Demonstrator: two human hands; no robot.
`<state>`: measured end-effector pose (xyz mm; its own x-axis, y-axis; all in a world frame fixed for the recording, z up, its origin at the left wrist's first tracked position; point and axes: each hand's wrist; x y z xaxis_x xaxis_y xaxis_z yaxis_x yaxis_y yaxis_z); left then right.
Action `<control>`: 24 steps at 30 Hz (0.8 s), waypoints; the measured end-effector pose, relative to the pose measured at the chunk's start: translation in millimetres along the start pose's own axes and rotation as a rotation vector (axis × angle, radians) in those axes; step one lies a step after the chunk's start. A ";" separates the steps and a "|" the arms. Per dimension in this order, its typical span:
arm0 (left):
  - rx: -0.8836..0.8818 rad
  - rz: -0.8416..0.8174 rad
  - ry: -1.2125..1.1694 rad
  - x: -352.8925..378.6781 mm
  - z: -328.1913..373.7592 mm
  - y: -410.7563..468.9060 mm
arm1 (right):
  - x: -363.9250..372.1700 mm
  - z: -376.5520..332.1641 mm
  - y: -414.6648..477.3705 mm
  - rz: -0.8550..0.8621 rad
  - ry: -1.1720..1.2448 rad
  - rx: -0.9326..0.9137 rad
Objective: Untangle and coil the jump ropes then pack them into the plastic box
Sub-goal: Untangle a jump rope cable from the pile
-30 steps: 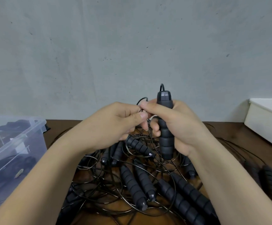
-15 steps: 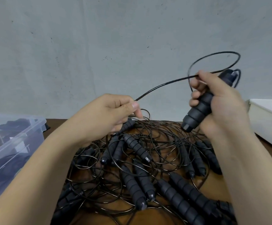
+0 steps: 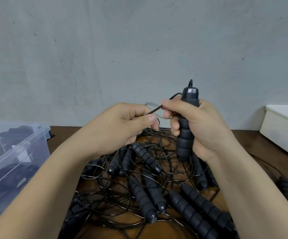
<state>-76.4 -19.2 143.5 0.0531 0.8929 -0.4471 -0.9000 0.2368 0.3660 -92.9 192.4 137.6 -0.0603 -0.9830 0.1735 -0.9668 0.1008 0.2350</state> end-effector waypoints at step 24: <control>0.075 0.041 0.058 -2.9 6.2 -4.1 | 1.4 0.4 -1.3 -0.063 -0.042 0.001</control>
<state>-70.2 -20.4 148.3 -0.0098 0.8792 -0.4763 -0.8659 0.2308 0.4438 -91.8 190.8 137.2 -0.0092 -0.9929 0.1184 -0.9692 0.0380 0.2435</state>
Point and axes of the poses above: each hand's wrist, its own y-axis towards the middle knuckle, its own x-axis out of the palm, z = x × y, and after that the axes turned 12 degrees about z, right-handed
